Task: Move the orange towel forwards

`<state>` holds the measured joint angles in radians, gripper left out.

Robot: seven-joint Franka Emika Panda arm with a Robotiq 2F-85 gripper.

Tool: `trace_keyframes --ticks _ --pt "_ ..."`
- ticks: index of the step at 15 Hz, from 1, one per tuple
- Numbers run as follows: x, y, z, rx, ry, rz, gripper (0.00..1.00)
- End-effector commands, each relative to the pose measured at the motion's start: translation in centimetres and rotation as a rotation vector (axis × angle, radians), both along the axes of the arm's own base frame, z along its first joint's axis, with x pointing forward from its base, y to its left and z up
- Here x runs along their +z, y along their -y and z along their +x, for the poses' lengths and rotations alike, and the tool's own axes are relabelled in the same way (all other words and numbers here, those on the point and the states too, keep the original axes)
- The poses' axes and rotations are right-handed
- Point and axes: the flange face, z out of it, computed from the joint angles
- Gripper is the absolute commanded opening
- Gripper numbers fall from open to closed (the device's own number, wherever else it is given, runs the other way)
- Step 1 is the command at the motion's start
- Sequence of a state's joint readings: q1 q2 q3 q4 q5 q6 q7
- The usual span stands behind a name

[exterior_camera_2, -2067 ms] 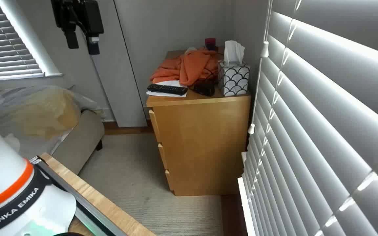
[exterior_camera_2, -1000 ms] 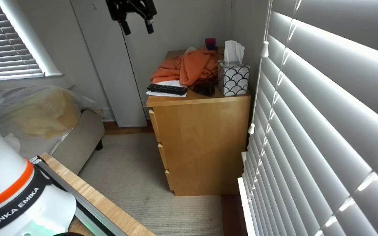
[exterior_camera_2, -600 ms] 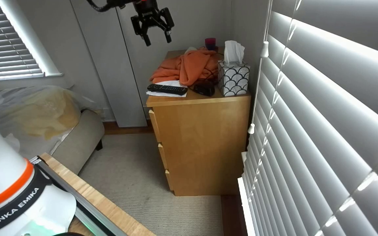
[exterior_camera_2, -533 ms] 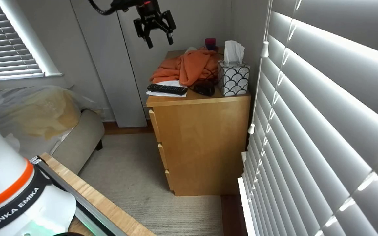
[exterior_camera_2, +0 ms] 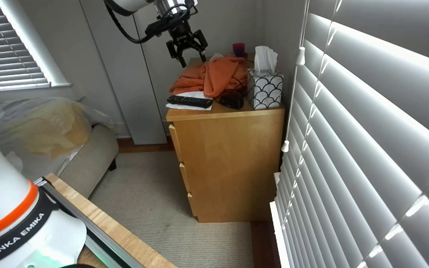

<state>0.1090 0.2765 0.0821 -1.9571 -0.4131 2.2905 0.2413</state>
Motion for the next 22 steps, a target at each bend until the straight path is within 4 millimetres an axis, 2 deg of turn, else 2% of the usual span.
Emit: trace_keyframes --ticks 1,2,3,6,11,15,22 --pt "-2.7 -1.7 2.0 -0.026 0.071 -0.041 1.00" --pt "-3.3 -2.1 2.2 -0.020 0.074 -0.046 1.00" --pt "-2.0 -1.3 1.3 -0.014 0.046 -0.021 1.00" --pt "-3.2 -1.9 1.9 -0.014 0.053 -0.030 1.00" --pt "-3.0 -1.8 2.2 -0.016 0.060 -0.030 1.00" --pt "-5.3 -1.7 4.4 0.000 0.139 -0.081 1.00" --pt "-9.6 -2.9 6.2 0.024 0.159 -0.087 1.00"
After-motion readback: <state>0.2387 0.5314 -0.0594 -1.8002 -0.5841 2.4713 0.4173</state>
